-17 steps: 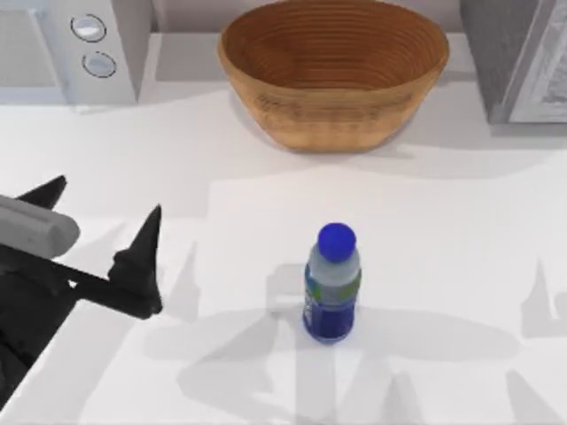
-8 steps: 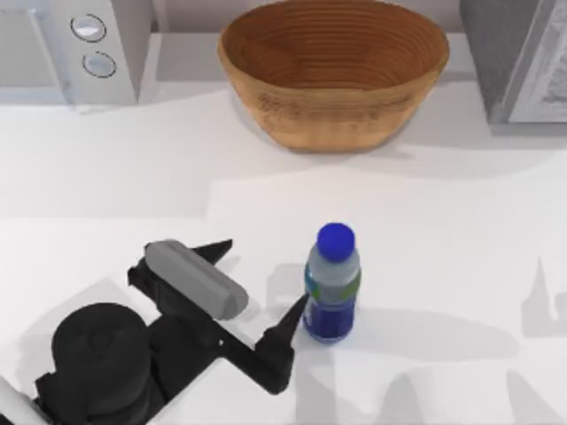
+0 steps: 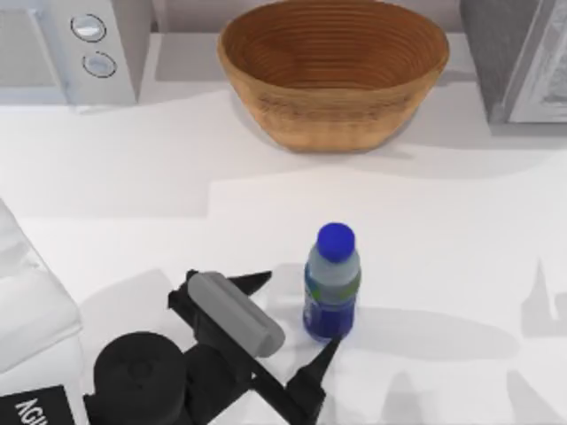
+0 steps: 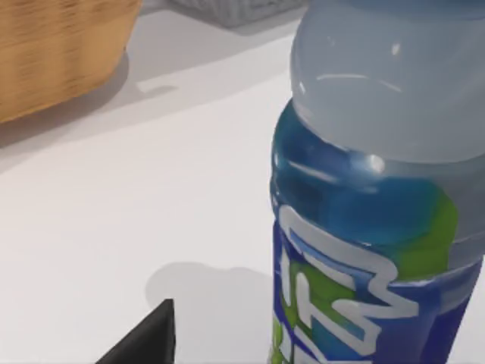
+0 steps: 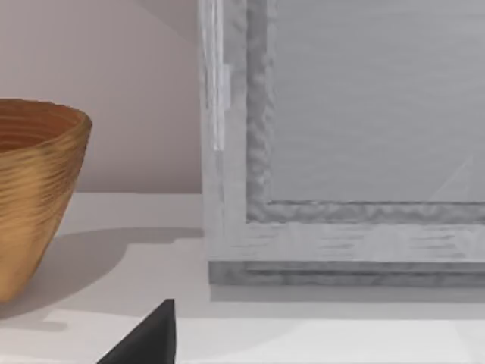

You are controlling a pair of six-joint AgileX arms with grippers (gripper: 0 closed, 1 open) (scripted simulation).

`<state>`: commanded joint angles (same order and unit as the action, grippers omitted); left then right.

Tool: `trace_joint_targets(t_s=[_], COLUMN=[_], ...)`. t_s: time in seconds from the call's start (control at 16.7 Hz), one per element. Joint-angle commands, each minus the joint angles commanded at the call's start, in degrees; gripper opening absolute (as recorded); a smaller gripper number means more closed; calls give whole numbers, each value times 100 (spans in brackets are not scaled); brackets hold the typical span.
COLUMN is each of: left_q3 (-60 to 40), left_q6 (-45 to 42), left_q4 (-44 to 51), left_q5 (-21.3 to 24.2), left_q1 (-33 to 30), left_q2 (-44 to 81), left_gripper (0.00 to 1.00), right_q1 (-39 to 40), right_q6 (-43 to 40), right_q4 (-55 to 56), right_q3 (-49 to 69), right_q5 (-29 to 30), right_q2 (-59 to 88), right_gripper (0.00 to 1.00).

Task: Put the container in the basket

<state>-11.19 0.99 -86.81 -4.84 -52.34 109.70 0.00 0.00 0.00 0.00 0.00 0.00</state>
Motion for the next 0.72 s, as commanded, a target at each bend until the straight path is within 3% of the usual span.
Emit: trace_joint_targets(t_s=[0.24,0.72], left_q3=[-71,-1513], left_q6=[-3,-23], left_q4=[41,598], left_q5=[15,137], left_q1=[23,125], left_q2=[44,906], left_gripper=[100,100], right_q1=[0,0], right_q6=[0,0], right_q4=[0,0], right_q3=[0,0], right_q5=[0,0], right_q2=[0,0], right_gripper=[100,100])
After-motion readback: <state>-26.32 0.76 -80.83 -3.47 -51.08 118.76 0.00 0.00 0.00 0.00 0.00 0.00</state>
